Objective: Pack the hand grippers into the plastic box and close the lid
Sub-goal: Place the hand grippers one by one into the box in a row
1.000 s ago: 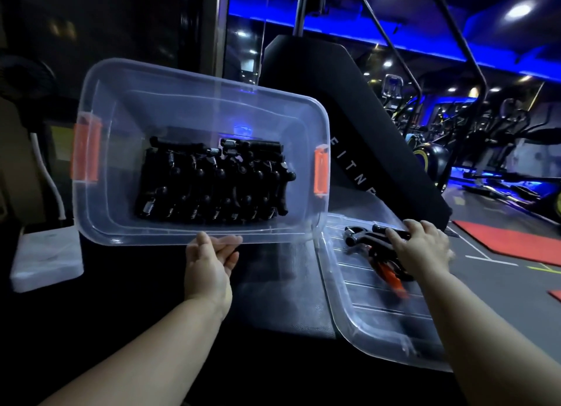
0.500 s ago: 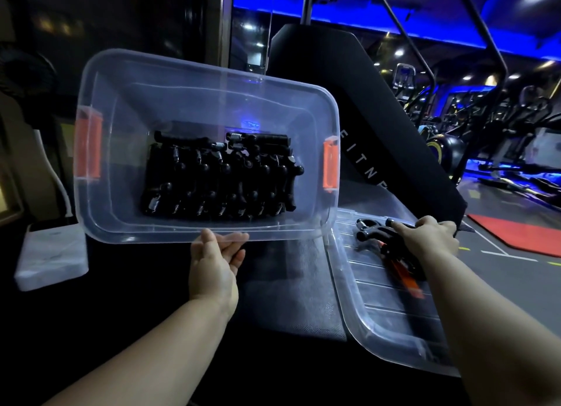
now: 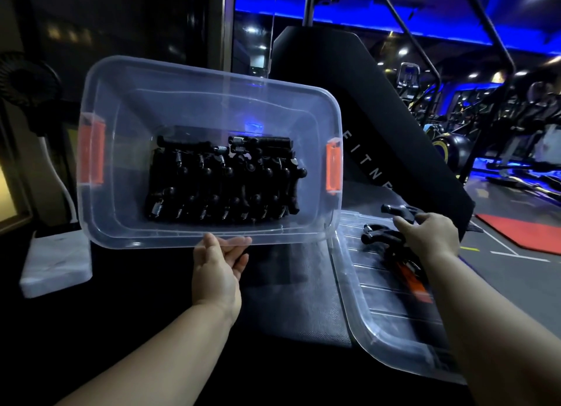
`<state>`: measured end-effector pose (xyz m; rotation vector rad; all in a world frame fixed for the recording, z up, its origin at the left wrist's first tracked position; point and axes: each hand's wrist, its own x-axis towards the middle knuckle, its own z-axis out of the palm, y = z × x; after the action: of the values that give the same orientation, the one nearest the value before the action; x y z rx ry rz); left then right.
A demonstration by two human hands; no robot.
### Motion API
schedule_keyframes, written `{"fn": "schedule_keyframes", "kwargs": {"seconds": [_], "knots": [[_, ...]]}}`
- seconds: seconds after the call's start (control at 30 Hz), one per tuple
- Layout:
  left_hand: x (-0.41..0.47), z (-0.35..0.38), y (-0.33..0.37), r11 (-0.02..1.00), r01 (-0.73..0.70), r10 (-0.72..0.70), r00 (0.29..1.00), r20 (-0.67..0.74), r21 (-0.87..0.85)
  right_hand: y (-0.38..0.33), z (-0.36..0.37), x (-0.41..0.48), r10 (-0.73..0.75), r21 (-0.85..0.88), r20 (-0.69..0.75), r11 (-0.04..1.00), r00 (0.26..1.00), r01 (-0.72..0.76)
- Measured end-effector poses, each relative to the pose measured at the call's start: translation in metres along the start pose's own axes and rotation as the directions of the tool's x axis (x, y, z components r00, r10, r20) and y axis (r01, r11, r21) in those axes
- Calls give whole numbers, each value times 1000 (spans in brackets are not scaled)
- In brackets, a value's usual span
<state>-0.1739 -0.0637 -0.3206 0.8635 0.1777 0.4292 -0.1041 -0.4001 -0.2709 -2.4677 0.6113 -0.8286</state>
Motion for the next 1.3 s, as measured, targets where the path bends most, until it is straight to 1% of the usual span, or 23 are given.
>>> {"fn": "schedule_keyframes", "kwargs": {"seconds": [0.1,0.23,0.3,0.37,0.43,0.5,0.6,0.7,0.73,0.8,0.83,0.87,0.9,0.97,1.03,1.07,1.2,1.3], "knots": [[0,0,0,1000,-1,1,1000,2,-3,-8,-11,-10,-133,111,-40,984,990,137],[-1,0,0,1000,9,-9,1000,3,-9,-5,-27,-43,-270,197,-30,942,962,270],[-1,0,0,1000,15,-15,1000,3,-10,2,-34,-62,-284,264,6,925,959,272],[-1,0,0,1000,18,-18,1000,1,-8,10,-39,-79,-287,276,104,928,952,250],[-2,-1,0,1000,22,-22,1000,2,-4,17,-41,-93,-325,280,218,924,920,260],[-1,-1,1,1000,27,-27,1000,1,-3,20,-44,-103,-361,308,293,912,885,270],[-1,-1,0,999,37,-37,999,-4,-7,22,-50,-112,-382,351,317,898,868,267],[-2,-2,0,999,49,-49,999,-7,-10,25,-55,-114,-366,378,350,897,862,227],[-1,-3,0,999,52,-52,999,-7,-12,27,-56,-114,-351,361,392,909,850,209],[-1,-3,0,998,56,-56,998,-9,-14,26,-58,-115,-311,302,507,938,804,173],[-1,-2,0,998,57,-57,998,-9,-15,25,-57,-115,-294,273,545,948,785,165],[-1,-2,0,998,56,-57,998,-7,-16,22,-57,-115,-281,239,557,956,782,172],[-1,-2,0,998,56,-56,998,-6,-17,18,-57,-114,-269,182,547,963,793,200],[-1,-2,0,998,57,-57,998,-5,-17,5,-54,-112,-216,0,525,967,823,254],[-1,-3,0,998,59,-59,998,-5,-14,-10,-50,-112,-148,-157,512,952,846,261],[-1,-3,0,998,61,-61,998,-3,-11,-17,-45,-112,-137,-196,512,942,848,271],[-2,-3,0,998,63,-63,998,-3,-6,-39,-25,-118,-134,-238,550,921,825,308],[-2,-3,1,998,60,-60,998,-2,-7,-44,-16,-120,-99,-344,516,886,851,312]]}}
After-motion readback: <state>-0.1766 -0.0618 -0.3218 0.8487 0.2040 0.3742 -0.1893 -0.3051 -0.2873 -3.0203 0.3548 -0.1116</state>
